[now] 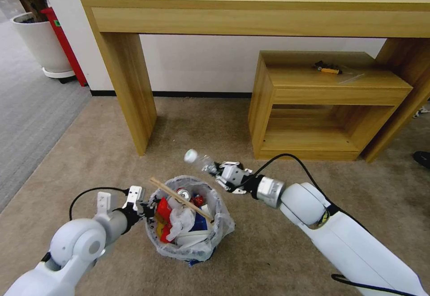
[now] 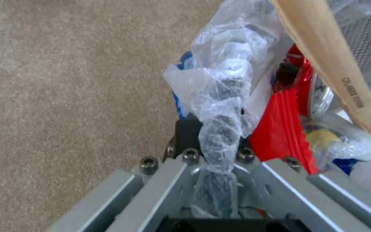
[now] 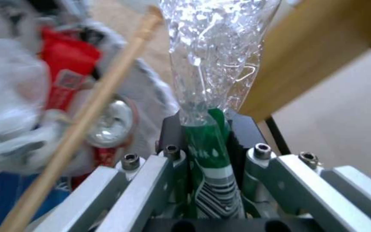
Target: Pick up the trash bin and place the garbage on the floor into it.
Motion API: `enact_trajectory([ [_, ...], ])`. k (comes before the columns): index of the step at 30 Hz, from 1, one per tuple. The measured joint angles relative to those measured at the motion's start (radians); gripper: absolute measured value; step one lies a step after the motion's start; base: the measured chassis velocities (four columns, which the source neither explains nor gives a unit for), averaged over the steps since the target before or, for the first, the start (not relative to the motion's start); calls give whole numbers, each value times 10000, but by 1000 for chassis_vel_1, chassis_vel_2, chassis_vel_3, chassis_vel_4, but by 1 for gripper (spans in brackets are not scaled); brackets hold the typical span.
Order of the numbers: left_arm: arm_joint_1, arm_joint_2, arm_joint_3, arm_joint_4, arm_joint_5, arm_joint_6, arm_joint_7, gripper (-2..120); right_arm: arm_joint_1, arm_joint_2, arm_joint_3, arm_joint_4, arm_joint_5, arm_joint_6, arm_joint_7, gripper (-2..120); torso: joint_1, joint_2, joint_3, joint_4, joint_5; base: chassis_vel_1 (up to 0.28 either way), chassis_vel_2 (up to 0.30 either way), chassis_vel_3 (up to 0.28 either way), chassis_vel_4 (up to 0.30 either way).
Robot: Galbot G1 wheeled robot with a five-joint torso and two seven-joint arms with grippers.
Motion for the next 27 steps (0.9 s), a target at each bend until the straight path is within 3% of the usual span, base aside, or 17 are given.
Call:
enact_trajectory([
  [8,-255,327,226,37,-437,0,-268,0,679,-14,-762,99,-622,-69,-498,12,0,0,0,2,-1,0,0,0,0],
  [13,-289,428,169,22,-653,0,-335,0,781,19,-956,104,-607,-180,-648,26,0,0,0,2,-1,0,0,0,0],
  [16,-251,433,53,-29,-709,1,-337,0,702,46,-1000,44,-349,-231,-648,43,0,0,-1,0,0,0,0,0,0],
  [18,-246,433,45,-34,-712,0,-337,0,691,46,-1000,44,-306,-239,-644,43,0,0,-1,0,0,0,0,0,0],
  [19,-226,441,8,-64,-728,2,-337,0,645,29,-1000,73,-51,-291,-576,52,0,0,-1,1,-1,0,0,0,0],
  [21,-222,442,-6,-82,-737,2,-337,0,636,19,-1000,83,9,-300,-545,55,-1,0,-1,2,0,0,0,0,0],
  [23,-210,436,-29,-149,-768,2,-346,0,614,-20,-1013,100,267,-331,-381,68,0,0,-1,-1,-1,0,0,0,0],
  [25,-206,432,-31,-161,-775,2,-351,0,614,-22,-1023,100,298,-333,-343,69,0,0,-1,-1,-1,0,0,0,0],
  [27,-125,423,-82,-256,-832,2,-447,0,615,-23,-1100,100,547,-339,-138,82,-1,0,-1,1,-1,0,0,0,0],
])
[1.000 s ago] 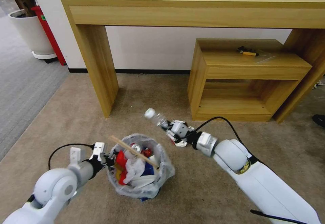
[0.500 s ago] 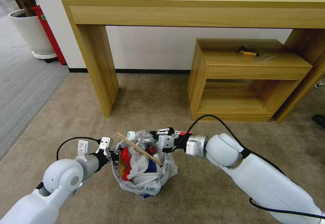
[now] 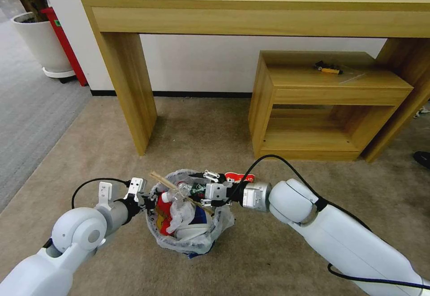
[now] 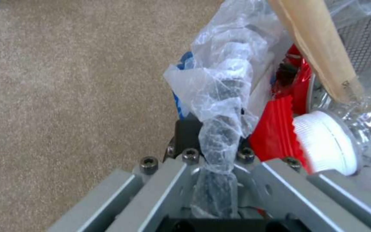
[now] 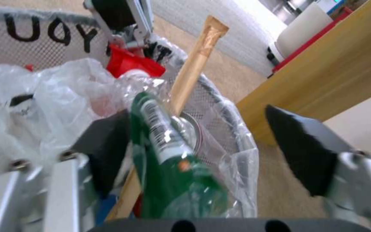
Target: Pick up the trash bin and place the garbage on the floor into it.
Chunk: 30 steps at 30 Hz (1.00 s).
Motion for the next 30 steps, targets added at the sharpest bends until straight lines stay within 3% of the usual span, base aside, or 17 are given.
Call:
enact_trajectory([
  [7,376,-21,-345,-48,-27,0,-101,0,6,-16,-48,379,752,-223,335,100,0,0,0,2,0,0,0,0,0],
  [12,551,-156,-596,-20,-68,0,-198,0,-29,-33,-61,644,1287,-433,732,100,0,0,0,1,0,0,0,0,0],
  [23,1158,-468,-1159,-60,-84,1,-211,0,-575,-20,337,1247,3890,-1495,2956,100,0,0,-1,1,1,0,0,0,0],
  [25,1353,-632,-1373,-130,-83,1,-205,0,-990,-73,825,1377,4905,-1798,3780,100,0,0,-1,1,0,0,0,0,0],
  [28,1484,-711,-1554,-149,23,0,-133,0,-1519,-115,1323,1304,5397,-1979,4781,100,-1,1,-1,0,0,0,0,0,0],
  [30,1775,-806,-1850,-177,383,0,335,0,-2886,94,3064,985,5482,-2238,5404,100,0,1,-1,0,2,0,0,0,0],
])
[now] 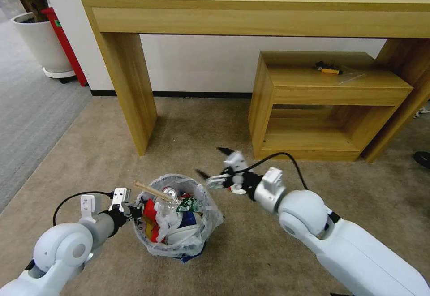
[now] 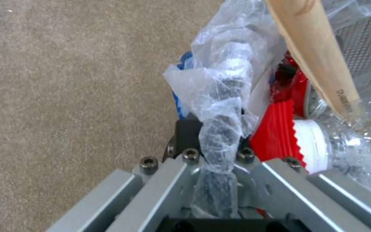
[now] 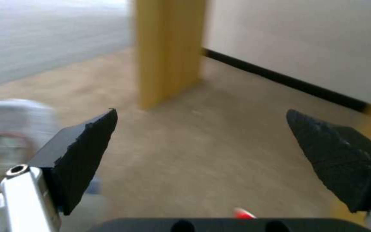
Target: Pick up the trash bin and place the garbage on the floor into it.
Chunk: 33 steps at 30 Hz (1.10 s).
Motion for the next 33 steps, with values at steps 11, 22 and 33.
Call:
enact_trajectory([
  [11,310,-393,-312,41,746,0,565,0,-4034,860,4158,-131,-1651,1243,-1334,100,0,0,-1,-6,0,0,0,0,0],
  [22,206,-278,-192,-58,739,0,532,0,-4311,1126,4671,-172,-1873,1480,-966,100,-1,0,-1,2,-1,-9,16,6,-23],
  [33,312,-326,-191,-218,753,-1,514,0,-4210,1115,4570,-285,-1792,1439,-924,100,2,0,2,3,0,-147,217,142,-213],
])
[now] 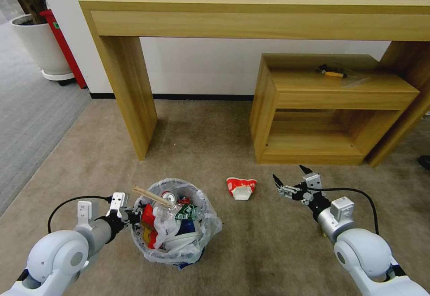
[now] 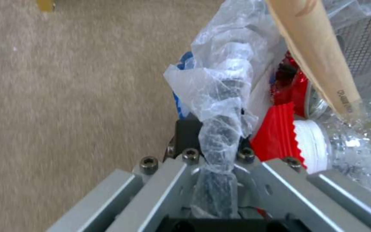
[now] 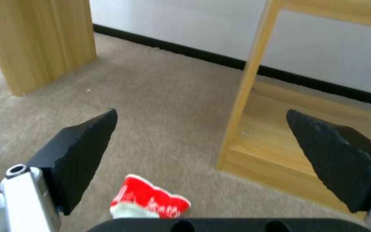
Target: Pick up the trash bin and place the garbage on the floor into it.
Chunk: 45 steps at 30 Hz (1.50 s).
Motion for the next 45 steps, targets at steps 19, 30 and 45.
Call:
enact_trajectory([
  [19,-277,125,171,127,-104,-2,114,0,2202,-1026,-2097,-4397,-221,-1729,-2403,100,-1,0,-3,-9,-4,-114,135,102,-125],
  [30,-190,106,62,75,-119,-1,340,0,2929,-1087,-3465,-5277,-1989,-1456,-2930,100,-1,0,-2,-2,-3,-3,-3,-5,1],
  [45,-123,57,48,-231,-110,0,279,0,4011,-475,-4291,-6654,-2402,-1180,-3285,71,-1,0,-1,-2,-3,0,0,0,0],
])
